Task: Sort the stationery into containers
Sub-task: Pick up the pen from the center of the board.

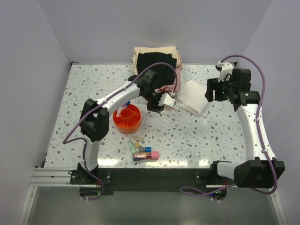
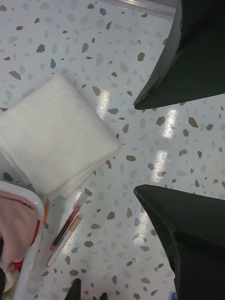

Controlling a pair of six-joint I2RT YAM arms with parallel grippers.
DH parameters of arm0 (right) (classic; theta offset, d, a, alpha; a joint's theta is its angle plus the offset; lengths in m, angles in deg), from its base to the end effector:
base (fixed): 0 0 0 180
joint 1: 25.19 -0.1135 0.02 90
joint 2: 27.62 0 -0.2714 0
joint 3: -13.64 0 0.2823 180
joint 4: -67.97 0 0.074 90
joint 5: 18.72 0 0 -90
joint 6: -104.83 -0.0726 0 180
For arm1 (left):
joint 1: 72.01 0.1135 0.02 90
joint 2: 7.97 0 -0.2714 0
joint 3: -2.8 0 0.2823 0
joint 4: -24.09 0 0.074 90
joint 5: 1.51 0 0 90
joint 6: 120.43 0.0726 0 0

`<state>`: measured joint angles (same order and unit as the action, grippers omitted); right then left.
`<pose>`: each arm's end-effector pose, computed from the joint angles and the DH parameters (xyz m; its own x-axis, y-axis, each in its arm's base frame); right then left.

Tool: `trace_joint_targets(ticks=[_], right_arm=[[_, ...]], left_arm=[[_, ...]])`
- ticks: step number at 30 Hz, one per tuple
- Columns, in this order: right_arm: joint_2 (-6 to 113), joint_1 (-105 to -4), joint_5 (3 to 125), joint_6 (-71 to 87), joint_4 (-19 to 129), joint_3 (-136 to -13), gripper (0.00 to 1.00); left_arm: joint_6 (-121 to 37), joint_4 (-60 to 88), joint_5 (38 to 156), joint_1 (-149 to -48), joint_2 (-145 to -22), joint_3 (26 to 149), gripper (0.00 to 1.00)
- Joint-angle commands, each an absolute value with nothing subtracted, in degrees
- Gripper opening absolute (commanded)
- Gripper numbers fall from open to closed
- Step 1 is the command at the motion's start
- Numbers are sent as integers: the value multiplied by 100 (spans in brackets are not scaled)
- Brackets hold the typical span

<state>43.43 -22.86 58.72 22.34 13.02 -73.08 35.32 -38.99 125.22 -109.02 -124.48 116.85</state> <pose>0.3162 0.0029 0.3547 -0.6104 -0.1028 -0.7854 -0.2101 0.9770 0.0353 0.3555 -0.3224 0.2239 0.3216 0.6727 -0.6664 0.9421 -0.2979 0.1539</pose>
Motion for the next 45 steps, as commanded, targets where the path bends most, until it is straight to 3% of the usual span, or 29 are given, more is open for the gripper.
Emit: trace_joint_targets(ticks=[1,9,23,30,45], right_arm=[[4041,-2264,5722,2678,1368,-6991,70],[4146,-2273,5591,2758,1640,-6552,69],[4472,-2273,5397,2687,1966,-6367,68],[4533,-2264,5370,2661,1992,-6340,68],[4586,-2273,5423,2740,1905,-6367,67]], left_arm=[[4032,-4250,11803,-10936,-13075,12378,52],[3759,-4145,11152,-11042,-14068,13135,39],[3636,-3942,11072,-11042,-14280,13223,37],[3575,-3767,11046,-11042,-14350,13232,41],[3311,-4294,11362,-11042,-14763,13487,38]])
